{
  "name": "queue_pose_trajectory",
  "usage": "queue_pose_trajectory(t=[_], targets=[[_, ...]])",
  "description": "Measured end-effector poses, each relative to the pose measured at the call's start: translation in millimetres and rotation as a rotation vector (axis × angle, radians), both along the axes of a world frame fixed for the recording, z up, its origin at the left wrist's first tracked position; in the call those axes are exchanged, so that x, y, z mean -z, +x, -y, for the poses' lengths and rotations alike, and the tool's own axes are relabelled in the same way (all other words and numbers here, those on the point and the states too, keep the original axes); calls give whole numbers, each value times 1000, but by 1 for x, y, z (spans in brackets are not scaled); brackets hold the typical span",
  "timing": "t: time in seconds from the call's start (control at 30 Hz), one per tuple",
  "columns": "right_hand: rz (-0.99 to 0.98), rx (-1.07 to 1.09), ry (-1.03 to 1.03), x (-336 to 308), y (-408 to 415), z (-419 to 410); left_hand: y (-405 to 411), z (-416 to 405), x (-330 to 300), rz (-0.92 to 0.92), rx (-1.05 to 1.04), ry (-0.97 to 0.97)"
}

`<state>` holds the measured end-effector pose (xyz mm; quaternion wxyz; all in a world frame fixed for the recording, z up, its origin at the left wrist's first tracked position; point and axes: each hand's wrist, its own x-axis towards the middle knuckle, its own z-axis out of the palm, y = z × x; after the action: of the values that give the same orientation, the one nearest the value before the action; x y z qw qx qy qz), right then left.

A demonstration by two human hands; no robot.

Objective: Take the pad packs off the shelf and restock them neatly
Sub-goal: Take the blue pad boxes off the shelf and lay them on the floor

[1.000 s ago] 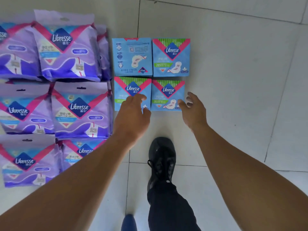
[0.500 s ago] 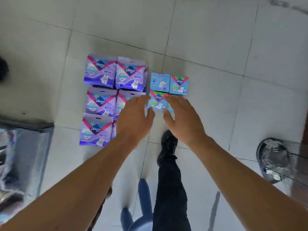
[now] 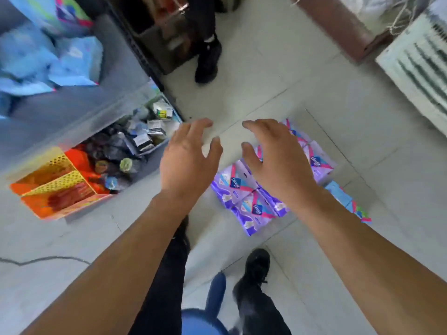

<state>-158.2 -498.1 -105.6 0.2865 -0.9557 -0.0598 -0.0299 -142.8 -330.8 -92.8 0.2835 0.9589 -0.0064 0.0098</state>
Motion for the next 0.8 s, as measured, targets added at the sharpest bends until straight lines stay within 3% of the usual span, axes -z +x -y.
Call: queue_pose_trajectory(t=[0.1, 0.33, 0.8], targets=[[18, -121, 41, -19, 19, -55, -4, -57, -19, 13, -191, -50], [36, -289, 152, -24, 67, -205, 7, -200, -24, 59, -409, -22], [31, -392, 94, 9, 214, -458, 121, -413, 24, 82, -584, -143]])
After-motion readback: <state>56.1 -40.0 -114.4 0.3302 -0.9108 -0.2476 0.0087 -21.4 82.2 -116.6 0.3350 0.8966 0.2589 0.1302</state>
